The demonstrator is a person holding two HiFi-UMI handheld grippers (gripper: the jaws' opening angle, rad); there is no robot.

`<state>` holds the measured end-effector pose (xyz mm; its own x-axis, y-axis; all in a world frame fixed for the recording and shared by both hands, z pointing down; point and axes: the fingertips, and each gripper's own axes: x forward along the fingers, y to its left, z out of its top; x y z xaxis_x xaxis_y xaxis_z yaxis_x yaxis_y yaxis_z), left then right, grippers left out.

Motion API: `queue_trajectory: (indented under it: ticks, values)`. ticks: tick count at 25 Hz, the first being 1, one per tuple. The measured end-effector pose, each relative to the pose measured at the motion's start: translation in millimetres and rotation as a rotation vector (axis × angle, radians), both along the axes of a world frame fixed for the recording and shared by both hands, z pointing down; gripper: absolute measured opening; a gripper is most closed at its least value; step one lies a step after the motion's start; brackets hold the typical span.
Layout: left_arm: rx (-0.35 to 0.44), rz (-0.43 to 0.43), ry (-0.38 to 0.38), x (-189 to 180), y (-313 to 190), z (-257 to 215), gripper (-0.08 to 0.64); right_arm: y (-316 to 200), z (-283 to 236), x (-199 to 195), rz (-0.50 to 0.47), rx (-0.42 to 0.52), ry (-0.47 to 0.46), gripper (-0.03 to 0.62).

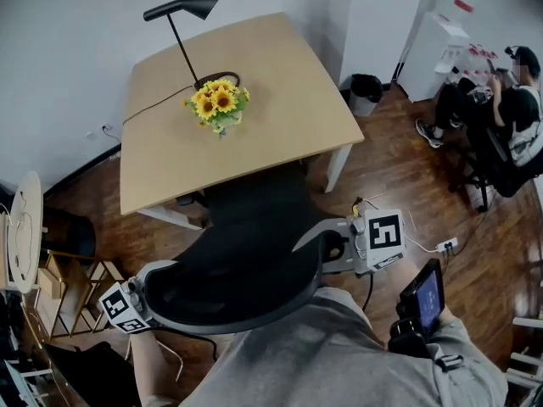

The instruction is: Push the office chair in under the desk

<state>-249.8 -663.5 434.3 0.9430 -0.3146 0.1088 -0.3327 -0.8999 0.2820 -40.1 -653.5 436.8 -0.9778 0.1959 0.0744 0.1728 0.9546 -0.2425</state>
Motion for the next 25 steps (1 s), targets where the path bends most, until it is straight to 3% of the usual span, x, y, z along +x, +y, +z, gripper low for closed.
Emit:
queue_trajectory:
  ticks: [15, 25]
  values:
    - [-0.040, 0.062, 0.013, -4, -74, -2, 0.147, -78, 5, -7, 0.015, -0.043, 0.059, 0.109]
    - [-0.016, 0.084, 0.022, -7, -114, -2, 0.140, -119, 5, -11, 0.051, -0.063, 0.071, 0.110]
